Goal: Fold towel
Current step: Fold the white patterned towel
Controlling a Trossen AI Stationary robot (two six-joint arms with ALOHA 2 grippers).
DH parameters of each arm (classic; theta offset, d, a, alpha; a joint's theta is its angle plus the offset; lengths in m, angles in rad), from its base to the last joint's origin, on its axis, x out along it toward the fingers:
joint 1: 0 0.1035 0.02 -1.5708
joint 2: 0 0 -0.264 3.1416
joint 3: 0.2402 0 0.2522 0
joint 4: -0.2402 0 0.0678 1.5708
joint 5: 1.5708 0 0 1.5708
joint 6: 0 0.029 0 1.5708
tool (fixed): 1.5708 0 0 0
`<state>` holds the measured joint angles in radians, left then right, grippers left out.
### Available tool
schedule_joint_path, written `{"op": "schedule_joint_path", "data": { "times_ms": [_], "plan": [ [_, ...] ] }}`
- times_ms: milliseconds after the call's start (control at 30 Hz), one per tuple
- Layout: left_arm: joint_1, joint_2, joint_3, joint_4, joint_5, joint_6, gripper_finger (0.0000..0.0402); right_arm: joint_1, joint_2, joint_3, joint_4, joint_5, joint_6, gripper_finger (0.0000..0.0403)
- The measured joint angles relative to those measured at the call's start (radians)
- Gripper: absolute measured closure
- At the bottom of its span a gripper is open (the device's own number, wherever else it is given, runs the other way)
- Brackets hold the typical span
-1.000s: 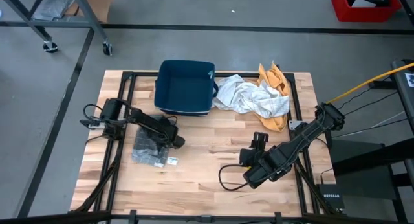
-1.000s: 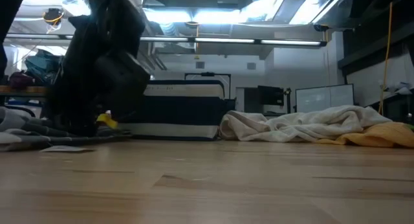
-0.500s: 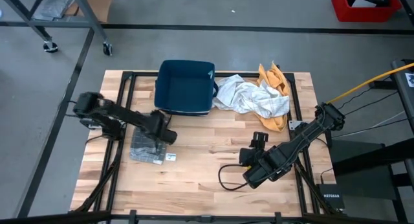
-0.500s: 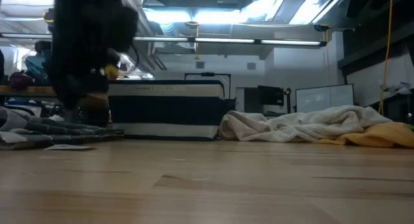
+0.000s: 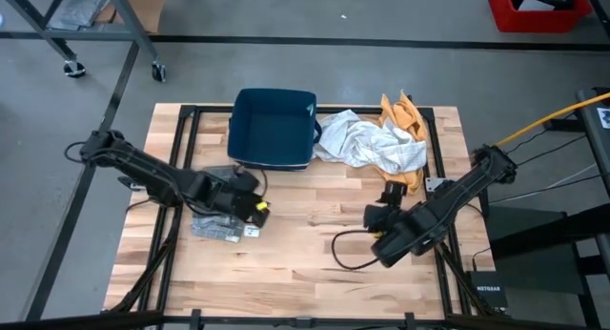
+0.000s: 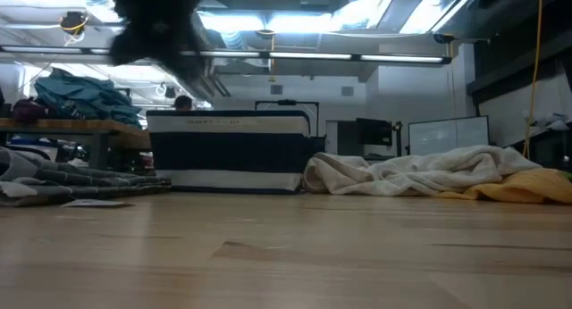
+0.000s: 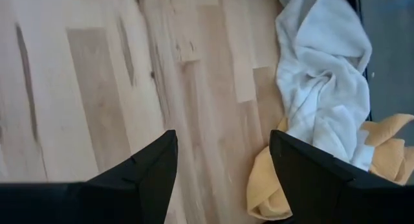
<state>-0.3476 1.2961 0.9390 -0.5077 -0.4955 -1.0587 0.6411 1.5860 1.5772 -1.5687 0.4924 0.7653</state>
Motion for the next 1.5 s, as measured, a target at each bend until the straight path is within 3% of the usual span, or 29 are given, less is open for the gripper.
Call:
{"op": "schedule_joint_path", "data": {
  "times_ms": [233, 433, 700, 1067, 1233, 1500],
  "plan": [
    [-0.014, 0.070, 0.001, 0.535, -0.050, 0.318, 0.0265, 0.000, -0.106, 0.000, -0.002, 0.182, 0.006, 0.0155],
    [-0.015, 0.128, 0.001, 0.710, -0.050, 0.393, 0.0265, -0.032, -0.161, 0.000, -0.003, 0.281, 0.098, 0.0155],
    [-0.042, 0.184, 0.001, 0.727, -0.049, 0.378, 0.0265, -0.179, -0.239, 0.000, -0.003, 0.274, 0.171, 0.0155],
    [-0.092, 0.209, 0.001, 0.728, -0.048, 0.359, 0.0265, -0.408, -0.405, -0.034, -0.002, 0.207, 0.087, 0.0155],
    [-0.098, 0.209, 0.001, 0.728, -0.048, 0.359, 0.0265, -0.507, -0.530, -0.172, -0.002, 0.171, 0.120, 0.0155],
    [-0.098, 0.209, 0.001, 0.727, -0.049, 0.360, 0.0265, -0.583, -0.723, -0.519, 0.022, -0.061, 0.339, 0.0155]
  ]
}}
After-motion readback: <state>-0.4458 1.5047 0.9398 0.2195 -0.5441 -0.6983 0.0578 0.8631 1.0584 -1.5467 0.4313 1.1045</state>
